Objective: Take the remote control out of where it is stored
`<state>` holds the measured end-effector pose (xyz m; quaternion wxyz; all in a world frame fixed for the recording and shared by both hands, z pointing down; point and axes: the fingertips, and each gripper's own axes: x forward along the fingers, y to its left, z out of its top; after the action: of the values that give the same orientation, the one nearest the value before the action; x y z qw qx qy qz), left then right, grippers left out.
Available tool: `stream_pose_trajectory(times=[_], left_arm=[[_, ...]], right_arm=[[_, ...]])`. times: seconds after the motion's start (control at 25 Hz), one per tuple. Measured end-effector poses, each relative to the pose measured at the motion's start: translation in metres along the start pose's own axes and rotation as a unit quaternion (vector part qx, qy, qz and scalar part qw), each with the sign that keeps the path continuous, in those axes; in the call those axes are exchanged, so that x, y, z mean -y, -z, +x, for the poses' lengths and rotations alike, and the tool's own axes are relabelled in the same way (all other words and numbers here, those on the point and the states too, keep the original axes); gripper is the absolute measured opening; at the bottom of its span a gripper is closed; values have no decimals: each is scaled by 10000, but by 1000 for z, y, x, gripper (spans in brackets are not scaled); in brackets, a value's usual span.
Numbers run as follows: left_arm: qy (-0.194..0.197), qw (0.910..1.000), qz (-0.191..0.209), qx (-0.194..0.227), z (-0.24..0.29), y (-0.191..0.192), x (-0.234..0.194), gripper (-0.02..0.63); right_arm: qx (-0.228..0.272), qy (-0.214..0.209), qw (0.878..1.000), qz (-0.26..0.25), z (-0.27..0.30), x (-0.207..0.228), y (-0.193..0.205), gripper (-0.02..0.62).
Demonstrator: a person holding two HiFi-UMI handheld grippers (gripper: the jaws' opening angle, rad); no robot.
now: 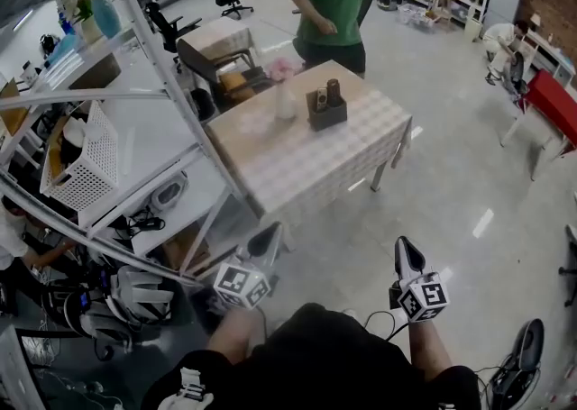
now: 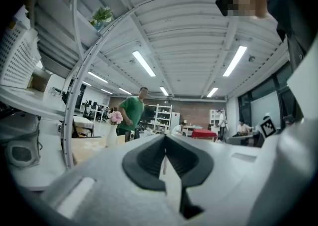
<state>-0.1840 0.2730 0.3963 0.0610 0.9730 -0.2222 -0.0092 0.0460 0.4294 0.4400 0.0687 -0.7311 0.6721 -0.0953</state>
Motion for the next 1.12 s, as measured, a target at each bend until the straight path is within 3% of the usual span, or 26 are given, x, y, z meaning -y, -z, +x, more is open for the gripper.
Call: stream_pose_trajectory(times=[0.6,0.92,1.12], left_arm=[[-588,9979,135,255,56,8,80,2],[-587,9980,215,-21,66,17,107,2],[-377,9987,305,-160,79,24,116,2]], right_arm=[[133,-345,9993,114,-47,99,-15,5],[188,-243,9984,480,-62,129,-3,5],[227,-54,9974,677,-72,141,12,5]])
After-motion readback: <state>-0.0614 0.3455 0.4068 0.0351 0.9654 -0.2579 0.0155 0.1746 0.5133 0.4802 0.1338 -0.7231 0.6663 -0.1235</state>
